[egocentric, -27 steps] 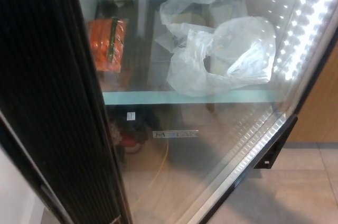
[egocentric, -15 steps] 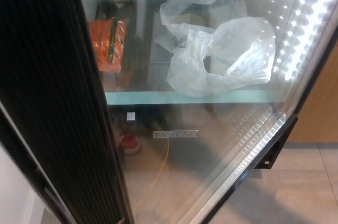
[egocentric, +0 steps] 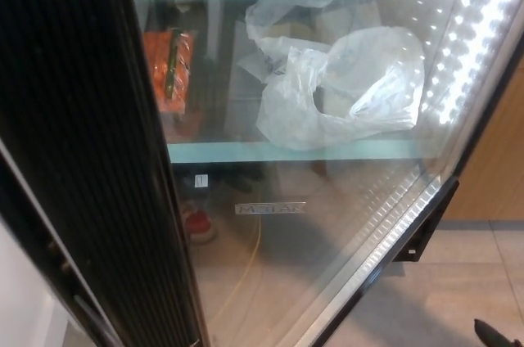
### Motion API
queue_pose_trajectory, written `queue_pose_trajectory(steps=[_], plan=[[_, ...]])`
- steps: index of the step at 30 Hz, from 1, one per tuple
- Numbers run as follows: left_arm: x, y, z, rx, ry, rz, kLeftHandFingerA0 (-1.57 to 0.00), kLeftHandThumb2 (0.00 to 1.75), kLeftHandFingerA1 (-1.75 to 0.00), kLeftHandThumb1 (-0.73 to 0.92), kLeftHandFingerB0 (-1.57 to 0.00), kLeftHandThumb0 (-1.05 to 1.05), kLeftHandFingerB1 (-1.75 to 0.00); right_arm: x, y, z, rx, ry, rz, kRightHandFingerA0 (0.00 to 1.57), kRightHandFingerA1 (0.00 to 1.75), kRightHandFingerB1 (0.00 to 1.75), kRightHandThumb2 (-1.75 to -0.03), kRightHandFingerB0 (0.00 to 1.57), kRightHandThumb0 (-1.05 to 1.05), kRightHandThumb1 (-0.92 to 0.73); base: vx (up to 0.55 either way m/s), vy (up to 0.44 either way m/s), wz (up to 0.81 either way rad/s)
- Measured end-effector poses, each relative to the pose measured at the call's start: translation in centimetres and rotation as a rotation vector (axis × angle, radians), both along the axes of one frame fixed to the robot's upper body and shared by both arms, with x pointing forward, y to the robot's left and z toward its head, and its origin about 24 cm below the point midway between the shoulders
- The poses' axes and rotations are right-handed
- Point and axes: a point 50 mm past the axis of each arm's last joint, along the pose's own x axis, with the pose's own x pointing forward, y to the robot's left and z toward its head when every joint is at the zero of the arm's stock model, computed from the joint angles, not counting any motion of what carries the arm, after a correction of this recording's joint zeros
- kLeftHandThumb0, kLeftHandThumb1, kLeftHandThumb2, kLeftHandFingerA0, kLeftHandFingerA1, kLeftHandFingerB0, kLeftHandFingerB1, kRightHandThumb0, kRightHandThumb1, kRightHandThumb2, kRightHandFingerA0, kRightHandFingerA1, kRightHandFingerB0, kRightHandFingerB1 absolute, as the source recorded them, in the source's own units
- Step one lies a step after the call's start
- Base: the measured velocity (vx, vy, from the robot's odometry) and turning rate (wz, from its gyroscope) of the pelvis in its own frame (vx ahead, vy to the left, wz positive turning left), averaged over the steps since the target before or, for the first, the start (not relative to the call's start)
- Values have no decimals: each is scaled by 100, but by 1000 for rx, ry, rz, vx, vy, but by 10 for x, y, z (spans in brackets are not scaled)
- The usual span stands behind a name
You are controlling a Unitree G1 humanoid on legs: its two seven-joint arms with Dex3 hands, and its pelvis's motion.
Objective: The robot stands in front of a refrigerator with an opened door and closes the door by swing its right hand at the door
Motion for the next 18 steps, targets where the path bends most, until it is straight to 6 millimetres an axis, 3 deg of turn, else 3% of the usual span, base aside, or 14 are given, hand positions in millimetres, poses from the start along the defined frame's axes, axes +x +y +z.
queue_pose_trajectory(steps=[1, 2, 3, 4, 6, 7, 8, 9, 11, 12, 14, 15, 17, 18], plan=[[0, 0, 0, 0, -1, -1, -20, 75, -36, 92, -15, -58, -33, 0, 2, 4, 3, -24, -3, 0, 46, 41, -110, 8, -95, -65, 0, 0, 0], [1, 0, 0, 0, -2, -1, -20, 75, -36, 92, -15, -58, -33, 0, 3, 8, 6, -52, -4, 0, 46, 41, -110, 8, -95, -65, 0, 0, 0], [1, 0, 0, 0, -3, -1, 0, 120, -48, 71, 0, -30, -47, 0, 6, 13, 11, -86, -5, 0, 61, 52, -66, 4, -97, -86, 0, 0, 0], [1, 0, 0, 0, -3, -1, 0, 120, -48, 71, 0, -30, -47, 0, 7, 17, 14, -110, -7, 0, 61, 52, -66, 4, -97, -86, 0, 0, 0], [1, 0, 0, 0, -3, 0, -1, 119, -48, 70, -1, -30, -48, 0, 14, 30, 26, -194, -8, 0, 61, 55, -67, 0, -100, -90, 0, 0, 0], [1, 0, 0, 0, -3, 0, -20, 73, -35, 92, -14, -56, -32, 1, 18, 36, 32, -236, -8, 0, 66, 66, -67, 0, -105, -90, 0, 0, 0], [1, 0, 0, 0, -3, 0, -20, 73, -35, 92, -14, -56, -32, 1, 20, 40, 35, -259, -8, 0, 66, 66, -67, 0, -105, -90, 0, 0, 0], [1, 0, 0, 0, -3, 1, -19, 73, -36, 92, -14, -56, -33, 2, 22, 45, 38, -292, -8, 0, 39, 38, -124, 4, -105, -72, 0, 0, 0], [1, 0, 1, -1, -5, 2, -19, 73, -36, 92, -14, -56, -33, 5, 31, 62, 46, -394, 0, 0, 39, 38, -124, 4, -105, -72, 0, 0, 0], [1, 0, 1, -1, -5, 3, 0, 119, -47, 71, 0, -30, -47, 6, 34, 68, 48, -432, 3, 0, 38, 44, -122, 3, -105, -73, 0, 0, 0], [1, 1, 1, -1, -6, 6, 0, 119, -47, 70, 0, -31, -47, 9, 40, 82, 49, -515, 11, 0, 47, 53, -115, 1, -105, -62, 0, 0, 0], [1, 1, 1, -1, -5, 6, 0, 120, -48, 71, 0, -30, -47, 9, 42, 88, 48, -549, 16, 0, 53, 52, -113, 2, -94, -61, 0, 0, 0], [1, 1, 0, -1, -3, 7, 0, 120, -48, 70, 0, -30, -47, 11, 51, 106, 49, -651, 34, 0, 47, 41, -123, 0, -105, -68, 0, 0, 0], [0, 1, 0, -1, -2, 8, 0, 119, -48, 69, 0, -31, -47, 12, 55, 115, 45, -705, 44, 0, 47, 45, -78, 0, -105, -90, 0, 0, 0]])
